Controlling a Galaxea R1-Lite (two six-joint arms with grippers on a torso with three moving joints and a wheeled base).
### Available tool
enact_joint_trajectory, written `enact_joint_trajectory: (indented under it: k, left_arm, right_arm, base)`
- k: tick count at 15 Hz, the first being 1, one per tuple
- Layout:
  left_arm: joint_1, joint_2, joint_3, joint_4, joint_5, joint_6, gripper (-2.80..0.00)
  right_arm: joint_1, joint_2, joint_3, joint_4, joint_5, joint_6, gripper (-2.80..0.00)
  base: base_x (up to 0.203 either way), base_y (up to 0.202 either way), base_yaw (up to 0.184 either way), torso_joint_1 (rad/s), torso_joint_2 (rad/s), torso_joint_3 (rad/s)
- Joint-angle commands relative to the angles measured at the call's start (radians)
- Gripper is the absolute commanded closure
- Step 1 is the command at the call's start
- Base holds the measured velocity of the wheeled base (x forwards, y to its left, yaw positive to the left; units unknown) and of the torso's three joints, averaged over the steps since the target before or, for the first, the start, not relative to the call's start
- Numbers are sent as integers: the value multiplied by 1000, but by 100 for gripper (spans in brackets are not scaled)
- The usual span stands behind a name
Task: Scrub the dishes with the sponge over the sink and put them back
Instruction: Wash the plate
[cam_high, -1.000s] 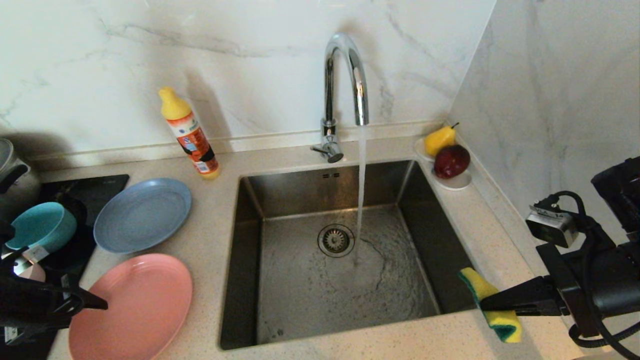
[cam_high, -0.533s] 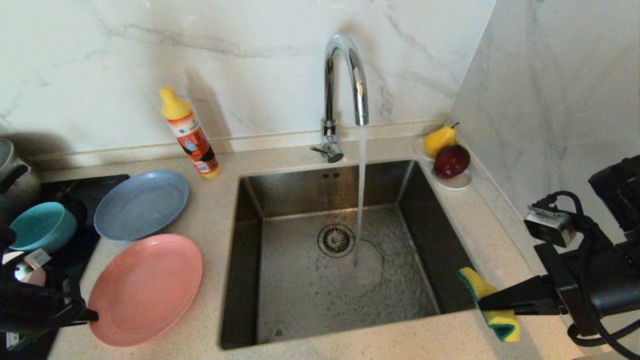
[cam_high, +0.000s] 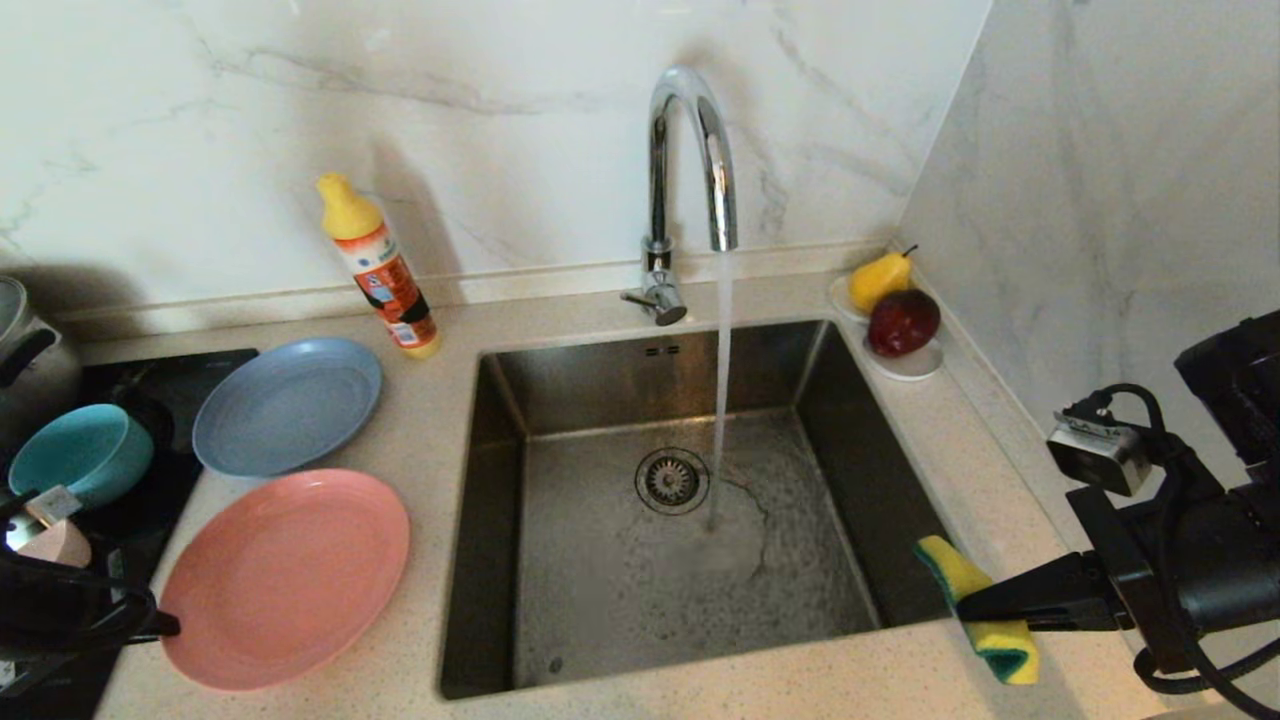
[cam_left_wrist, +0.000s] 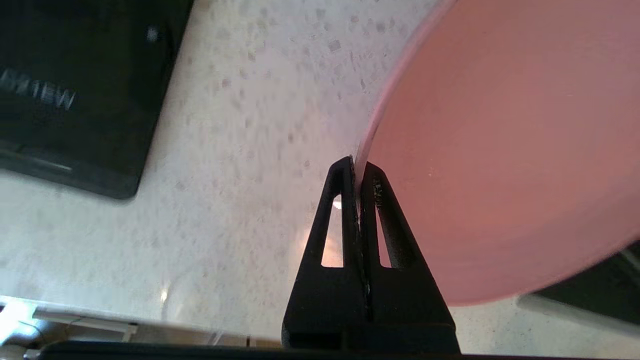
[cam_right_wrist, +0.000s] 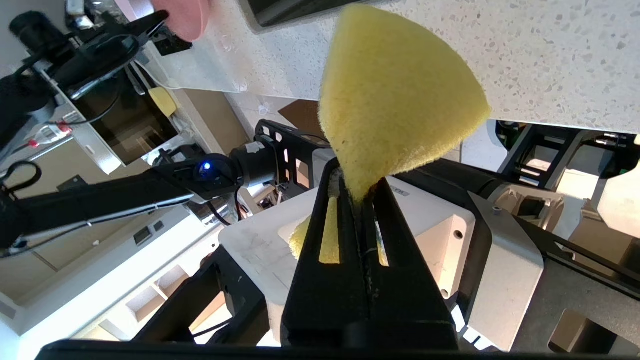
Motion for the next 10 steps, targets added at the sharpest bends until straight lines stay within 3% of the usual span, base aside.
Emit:
enact_joint_trajectory:
  k: [1, 6, 9, 10]
  left_arm:
    - [1, -52, 6, 15, -1, 20, 0]
    - [2, -62, 71, 15, -1, 152, 0]
    - [0, -140, 79, 13, -24, 165, 0]
    - [-12, -178, 83, 15, -59, 159, 0]
  right_arm:
    - [2, -4, -2, 3, 6, 3, 0]
    - [2, -13, 4, 6, 4, 3, 0]
    - [2, -13, 7, 6, 6, 3, 0]
    - [2, -12, 10, 6, 6, 3, 0]
  base:
    - [0, 0, 0, 0, 0, 0]
    - [0, 0, 0, 0, 0, 0]
    - [0, 0, 0, 0, 0, 0]
    - [0, 0, 0, 0, 0, 0]
